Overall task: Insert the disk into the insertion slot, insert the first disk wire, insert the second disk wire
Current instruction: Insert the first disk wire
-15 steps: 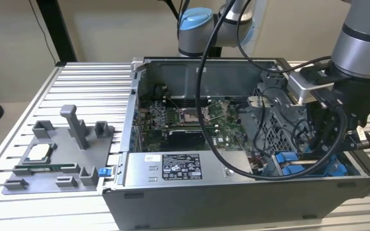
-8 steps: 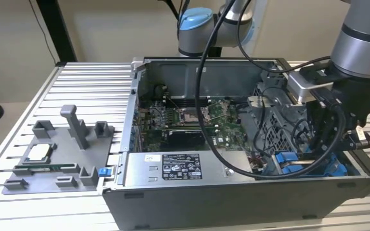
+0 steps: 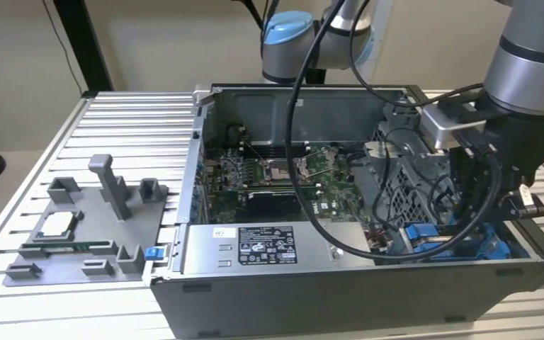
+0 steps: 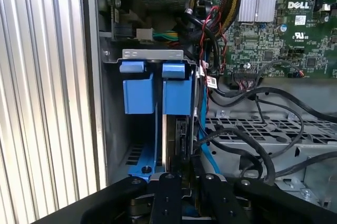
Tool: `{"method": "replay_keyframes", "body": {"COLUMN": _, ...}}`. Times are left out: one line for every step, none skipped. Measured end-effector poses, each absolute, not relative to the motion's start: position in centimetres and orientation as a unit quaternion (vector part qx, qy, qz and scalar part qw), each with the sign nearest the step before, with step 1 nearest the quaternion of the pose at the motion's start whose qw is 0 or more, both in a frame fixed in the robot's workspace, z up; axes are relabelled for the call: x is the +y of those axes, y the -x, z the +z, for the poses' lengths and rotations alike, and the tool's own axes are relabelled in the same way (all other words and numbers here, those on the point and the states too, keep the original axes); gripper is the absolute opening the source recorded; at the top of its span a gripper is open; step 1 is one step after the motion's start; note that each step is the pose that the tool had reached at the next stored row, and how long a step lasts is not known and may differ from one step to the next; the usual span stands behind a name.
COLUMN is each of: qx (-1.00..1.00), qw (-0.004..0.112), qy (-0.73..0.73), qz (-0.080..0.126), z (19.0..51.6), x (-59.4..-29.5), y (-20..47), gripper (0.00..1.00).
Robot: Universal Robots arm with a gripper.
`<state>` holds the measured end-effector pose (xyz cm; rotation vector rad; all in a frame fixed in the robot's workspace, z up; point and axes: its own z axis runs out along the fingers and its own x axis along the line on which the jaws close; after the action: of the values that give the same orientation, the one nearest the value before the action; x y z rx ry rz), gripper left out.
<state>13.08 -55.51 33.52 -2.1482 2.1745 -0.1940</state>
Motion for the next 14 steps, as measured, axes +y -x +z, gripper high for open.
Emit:
{"method": "replay_keyframes", "body": {"qx": 0.709, "qw": 0.039, "qy": 0.701, "qz": -0.063, "z": 33.4, "x": -55.5, "y": -13.1, "gripper": 0.0}}
{"method": "replay_keyframes", "body": {"qx": 0.709, "qw": 0.039, "qy": 0.701, "qz": -0.063, "z": 33.2, "x": -55.5, "y": -13.1, "gripper": 0.0}}
{"method": "replay_keyframes", "body": {"qx": 0.709, "qw": 0.039, "qy": 0.701, "qz": -0.064, "z": 33.1, "x": -55.5, "y": -13.1, "gripper": 0.0}}
{"method": "replay_keyframes", "body": {"qx": 0.709, "qw": 0.039, "qy": 0.701, "qz": -0.064, "z": 32.9, "x": -55.5, "y": -13.1, "gripper": 0.0}}
{"method": "replay_keyframes", "body": {"qx": 0.709, "qw": 0.039, "qy": 0.701, "qz": -0.063, "z": 32.9, "x": -55.5, "y": -13.1, "gripper": 0.0}}
{"method": "replay_keyframes", "body": {"qx": 0.709, "qw": 0.039, "qy": 0.701, "qz": -0.063, "z": 32.8, "x": -55.5, "y": -13.1, "gripper": 1.0}}
{"method": "replay_keyframes", "body": {"qx": 0.709, "qw": 0.039, "qy": 0.701, "qz": -0.063, "z": 32.8, "x": -55.5, "y": -13.1, "gripper": 1.0}}
{"method": "replay_keyframes", "body": {"qx": 0.709, "qw": 0.039, "qy": 0.701, "qz": -0.063, "z": 32.9, "x": -55.5, "y": -13.1, "gripper": 1.0}}
{"method": "replay_keyframes", "body": {"qx": 0.71, "qw": 0.04, "qy": 0.701, "qz": -0.063, "z": 33.2, "x": -55.5, "y": -13.1, "gripper": 1.0}}
{"method": "replay_keyframes", "body": {"qx": 0.709, "qw": 0.039, "qy": 0.701, "qz": -0.063, "z": 33.7, "x": -55.5, "y": -13.1, "gripper": 1.0}}
{"method": "replay_keyframes", "body": {"qx": 0.709, "qw": 0.039, "qy": 0.701, "qz": -0.063, "z": 34.2, "x": -55.5, "y": -13.1, "gripper": 1.0}}
{"method": "replay_keyframes", "body": {"qx": 0.709, "qw": 0.039, "qy": 0.701, "qz": -0.063, "z": 34.6, "x": -55.5, "y": -13.1, "gripper": 1.0}}
{"method": "replay_keyframes", "body": {"qx": 0.709, "qw": 0.039, "qy": 0.701, "qz": -0.063, "z": 35.1, "x": -55.5, "y": -13.1, "gripper": 1.0}}
{"method": "replay_keyframes", "body": {"qx": 0.709, "qw": 0.039, "qy": 0.701, "qz": -0.063, "z": 35.6, "x": -55.5, "y": -13.1, "gripper": 1.0}}
